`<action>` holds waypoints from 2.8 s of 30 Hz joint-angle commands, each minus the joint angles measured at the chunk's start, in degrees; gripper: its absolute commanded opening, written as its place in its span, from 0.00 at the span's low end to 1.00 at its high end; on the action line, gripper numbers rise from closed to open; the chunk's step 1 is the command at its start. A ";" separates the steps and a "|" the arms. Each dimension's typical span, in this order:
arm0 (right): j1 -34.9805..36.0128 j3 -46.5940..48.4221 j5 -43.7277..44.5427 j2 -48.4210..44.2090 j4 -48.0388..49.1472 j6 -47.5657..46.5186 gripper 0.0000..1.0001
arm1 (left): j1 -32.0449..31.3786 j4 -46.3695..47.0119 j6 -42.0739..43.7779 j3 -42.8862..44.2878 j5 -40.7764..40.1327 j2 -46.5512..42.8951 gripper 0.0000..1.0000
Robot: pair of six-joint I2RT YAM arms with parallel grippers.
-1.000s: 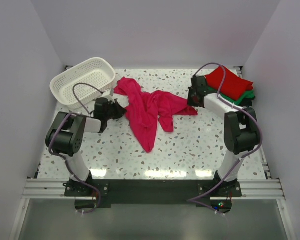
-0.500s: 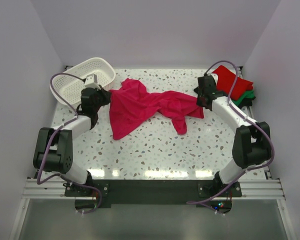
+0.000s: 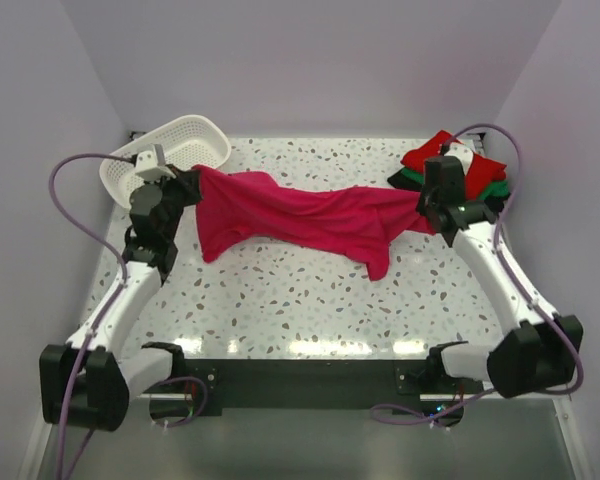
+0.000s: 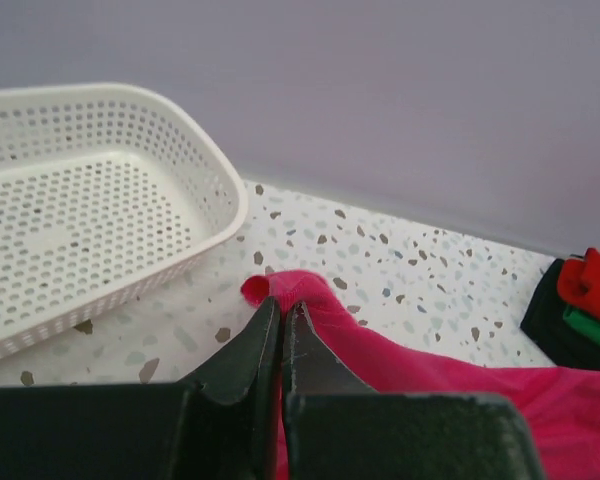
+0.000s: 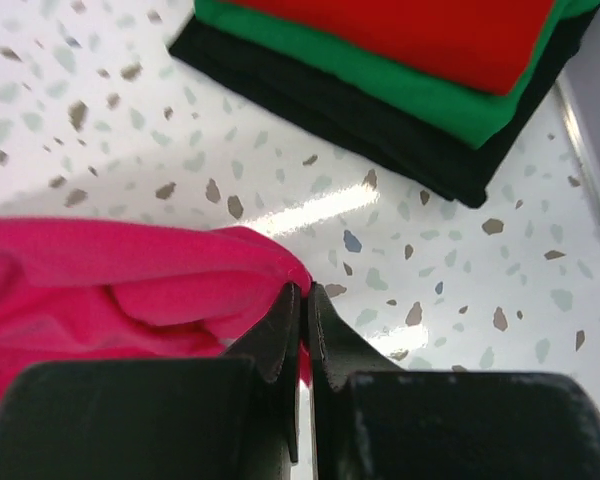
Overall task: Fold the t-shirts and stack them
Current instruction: Flatten the tshirt out
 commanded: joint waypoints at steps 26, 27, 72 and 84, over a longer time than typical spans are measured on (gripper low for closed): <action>-4.19 5.14 8.84 -2.40 5.90 -2.72 0.00 | 0.22 -2.96 7.19 17.37 3.32 19.62 0.01; -4.99 5.58 8.22 -0.37 7.04 -2.63 0.00 | 0.22 -3.13 7.10 18.43 4.04 21.76 0.20; -7.02 1.98 -15.25 5.18 11.27 -0.87 0.76 | -7.25 -17.81 -3.62 -12.49 -7.13 13.87 0.29; -1.32 -0.12 -18.51 3.08 10.48 -0.52 0.76 | -6.37 -14.91 -1.60 -8.37 -5.80 12.64 0.00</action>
